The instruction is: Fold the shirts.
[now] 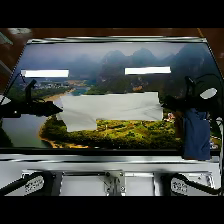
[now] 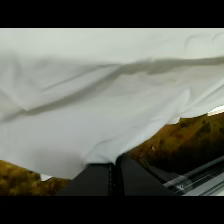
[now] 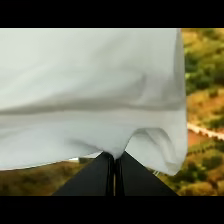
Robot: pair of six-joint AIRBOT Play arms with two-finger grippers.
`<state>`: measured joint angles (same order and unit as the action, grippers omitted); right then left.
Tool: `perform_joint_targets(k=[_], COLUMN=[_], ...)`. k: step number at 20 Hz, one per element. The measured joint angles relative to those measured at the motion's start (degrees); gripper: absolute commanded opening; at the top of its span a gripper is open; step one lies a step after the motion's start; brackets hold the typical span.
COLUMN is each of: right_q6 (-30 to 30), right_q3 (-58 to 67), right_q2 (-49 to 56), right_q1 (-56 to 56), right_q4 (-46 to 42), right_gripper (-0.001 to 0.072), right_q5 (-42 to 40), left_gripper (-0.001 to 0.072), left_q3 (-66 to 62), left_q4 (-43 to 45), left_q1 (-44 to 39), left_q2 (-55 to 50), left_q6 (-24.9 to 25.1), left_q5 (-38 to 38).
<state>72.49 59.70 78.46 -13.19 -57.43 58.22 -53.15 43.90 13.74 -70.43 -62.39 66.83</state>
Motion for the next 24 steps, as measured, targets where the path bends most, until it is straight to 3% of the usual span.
perform_joint_targets(k=[14, 19, 24], right_q6=[3.9, 5.4, 6.4], right_q3=[13.1, 13.6, 13.7], right_q2=[13.9, 15.7, 16.9], right_q1=[6.0, 6.8, 7.2], right_q4=[-7.7, -8.5, -8.9], right_gripper=[0.0060, 0.0060, 0.0061], right_q5=[-9.5, -10.4, -11.7], left_gripper=[0.0039, 0.0040, 0.0040], left_q3=[-28.6, -30.8, -32.3], left_q4=[-3.0, -3.5, -9.5], left_q1=[1.0, 1.0, 2.3], left_q2=[-27.4, -32.4, -34.2], left_q6=[-0.4, -1.3, -0.1], left_q5=[9.7, 9.5, 6.2])
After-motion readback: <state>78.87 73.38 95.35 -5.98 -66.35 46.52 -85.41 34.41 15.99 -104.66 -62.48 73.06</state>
